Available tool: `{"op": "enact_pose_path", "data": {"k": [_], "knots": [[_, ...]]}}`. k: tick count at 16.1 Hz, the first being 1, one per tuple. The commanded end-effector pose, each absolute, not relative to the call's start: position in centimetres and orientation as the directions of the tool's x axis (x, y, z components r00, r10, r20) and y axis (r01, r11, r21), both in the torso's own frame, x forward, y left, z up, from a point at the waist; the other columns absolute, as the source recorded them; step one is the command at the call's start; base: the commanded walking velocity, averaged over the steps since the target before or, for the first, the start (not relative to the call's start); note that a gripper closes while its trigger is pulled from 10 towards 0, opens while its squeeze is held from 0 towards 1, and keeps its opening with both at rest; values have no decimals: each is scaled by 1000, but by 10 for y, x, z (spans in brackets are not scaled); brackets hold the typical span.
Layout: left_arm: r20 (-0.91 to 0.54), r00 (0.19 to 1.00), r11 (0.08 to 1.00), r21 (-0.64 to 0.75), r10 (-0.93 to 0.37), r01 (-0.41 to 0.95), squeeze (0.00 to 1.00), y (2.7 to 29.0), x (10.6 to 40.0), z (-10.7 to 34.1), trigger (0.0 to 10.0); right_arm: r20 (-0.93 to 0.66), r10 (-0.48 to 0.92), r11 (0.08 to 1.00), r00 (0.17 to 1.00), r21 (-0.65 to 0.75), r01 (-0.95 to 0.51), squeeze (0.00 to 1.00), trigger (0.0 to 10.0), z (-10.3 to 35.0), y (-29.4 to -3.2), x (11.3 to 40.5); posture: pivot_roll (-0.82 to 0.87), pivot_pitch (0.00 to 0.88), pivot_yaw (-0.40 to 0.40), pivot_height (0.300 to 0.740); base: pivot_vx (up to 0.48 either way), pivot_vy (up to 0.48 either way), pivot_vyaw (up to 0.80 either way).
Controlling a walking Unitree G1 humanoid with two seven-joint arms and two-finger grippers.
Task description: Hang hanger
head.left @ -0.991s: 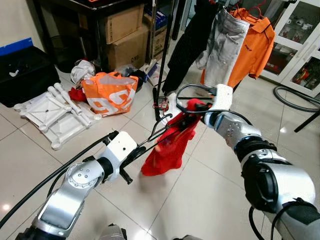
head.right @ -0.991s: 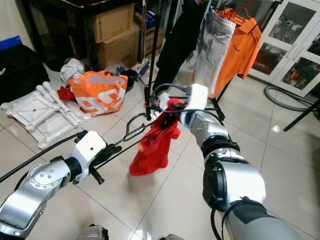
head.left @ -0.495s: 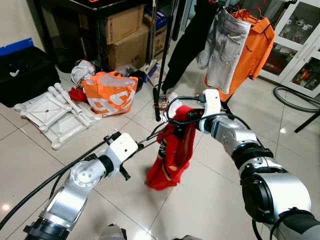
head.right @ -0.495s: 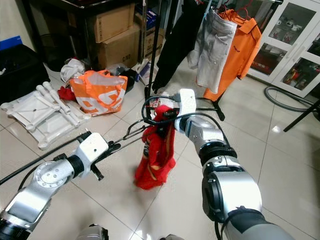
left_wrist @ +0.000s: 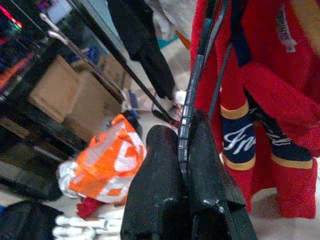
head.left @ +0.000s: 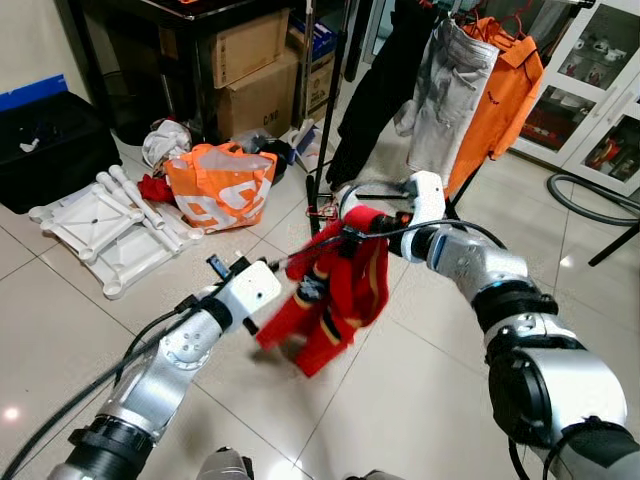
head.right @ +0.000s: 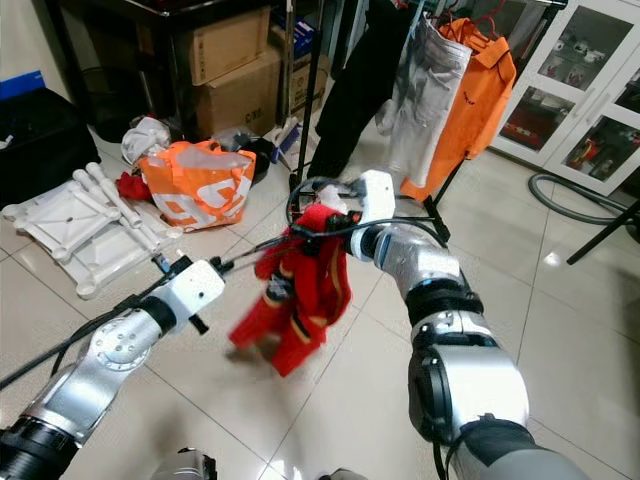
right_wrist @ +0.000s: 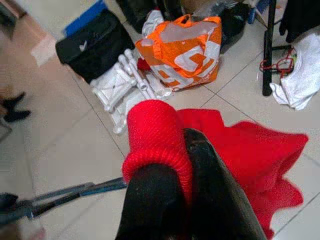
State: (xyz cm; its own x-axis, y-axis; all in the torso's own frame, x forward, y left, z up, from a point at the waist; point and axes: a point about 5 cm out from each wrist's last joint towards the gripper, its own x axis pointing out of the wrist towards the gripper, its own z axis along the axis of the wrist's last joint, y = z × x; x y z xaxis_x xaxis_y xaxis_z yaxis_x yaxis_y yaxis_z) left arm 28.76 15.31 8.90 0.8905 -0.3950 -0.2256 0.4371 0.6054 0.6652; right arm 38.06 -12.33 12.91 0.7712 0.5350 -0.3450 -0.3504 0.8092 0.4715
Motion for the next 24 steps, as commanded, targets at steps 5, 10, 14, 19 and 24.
{"op": "enact_pose_path", "data": {"k": [5,10,14,19,24], "knots": [[-103,893,551,754,-438,357,0,136,288,102,10000,-346,400,800,849,584,-139,0,0,141,-138,390,109,66,-154,740,0,0,0],[-24,910,570,773,-414,279,0,135,286,105,10000,-401,249,845,881,534,4,0,0,131,-147,390,112,71,-157,740,0,0,0],[-80,943,838,440,-322,323,0,138,286,93,10000,-301,156,988,941,66,-142,0,0,136,-148,393,113,73,-154,740,0,0,0],[-33,967,939,235,-251,252,0,129,286,95,10000,-224,115,944,968,-278,-176,0,0,143,-137,396,116,67,-152,740,0,0,0],[-65,964,819,516,-256,252,0,121,288,84,10000,-139,133,863,981,-471,-184,0,0,147,-131,395,115,58,-161,740,0,0,0]]}}
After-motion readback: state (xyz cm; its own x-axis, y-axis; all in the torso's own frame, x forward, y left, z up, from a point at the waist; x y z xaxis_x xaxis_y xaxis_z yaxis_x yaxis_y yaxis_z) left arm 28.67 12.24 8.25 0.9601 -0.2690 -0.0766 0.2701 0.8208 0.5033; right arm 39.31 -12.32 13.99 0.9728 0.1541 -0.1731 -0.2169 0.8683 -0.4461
